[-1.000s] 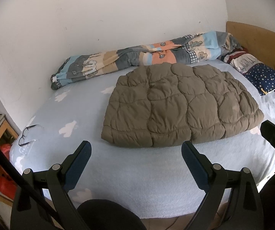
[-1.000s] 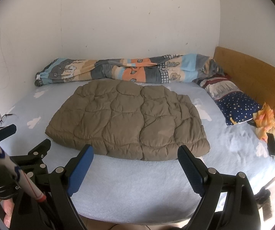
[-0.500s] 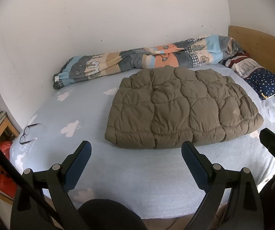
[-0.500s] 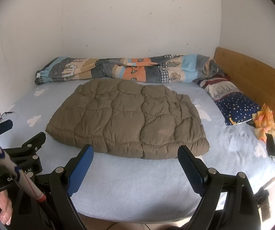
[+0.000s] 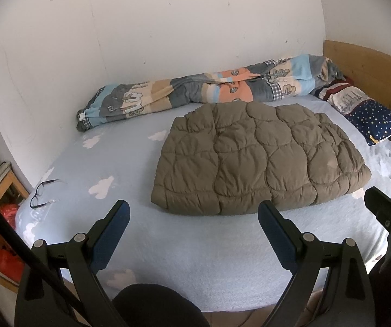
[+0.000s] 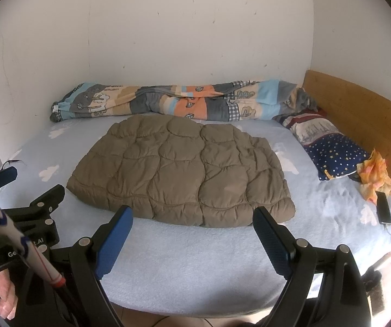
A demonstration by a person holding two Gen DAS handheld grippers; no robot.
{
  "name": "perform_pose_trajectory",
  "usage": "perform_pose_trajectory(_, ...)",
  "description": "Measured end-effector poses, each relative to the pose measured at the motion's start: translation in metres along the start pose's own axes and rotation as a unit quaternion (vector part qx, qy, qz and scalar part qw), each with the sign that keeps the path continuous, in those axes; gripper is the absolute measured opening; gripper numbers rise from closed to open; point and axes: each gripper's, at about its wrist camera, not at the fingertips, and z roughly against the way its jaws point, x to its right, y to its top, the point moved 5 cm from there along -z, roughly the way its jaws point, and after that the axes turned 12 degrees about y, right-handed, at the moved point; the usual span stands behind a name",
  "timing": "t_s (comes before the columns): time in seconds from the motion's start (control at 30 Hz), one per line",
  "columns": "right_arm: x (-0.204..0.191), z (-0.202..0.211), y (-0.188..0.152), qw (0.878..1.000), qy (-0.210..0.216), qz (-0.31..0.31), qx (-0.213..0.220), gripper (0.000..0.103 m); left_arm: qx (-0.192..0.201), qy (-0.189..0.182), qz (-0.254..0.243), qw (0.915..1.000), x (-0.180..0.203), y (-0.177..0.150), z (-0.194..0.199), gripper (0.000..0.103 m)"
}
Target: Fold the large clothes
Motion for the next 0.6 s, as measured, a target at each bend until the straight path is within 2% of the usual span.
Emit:
perform_pose_trajectory(0.47, -0.006, 0.021, 0.008, 1.000, -0.006, 0.003, 0.013, 0.093, 0.020, -0.005, 0.016, 0.9997, -0.014, 0.010, 0.018, 0.094)
perform_pose_trajectory(0.6, -0.010, 0.026, 0.011, 1.000, -0.002, 0.001, 0.015, 0.093, 0.021, -0.017, 0.021, 0.9994, -0.019, 0.016, 0.023, 0.094)
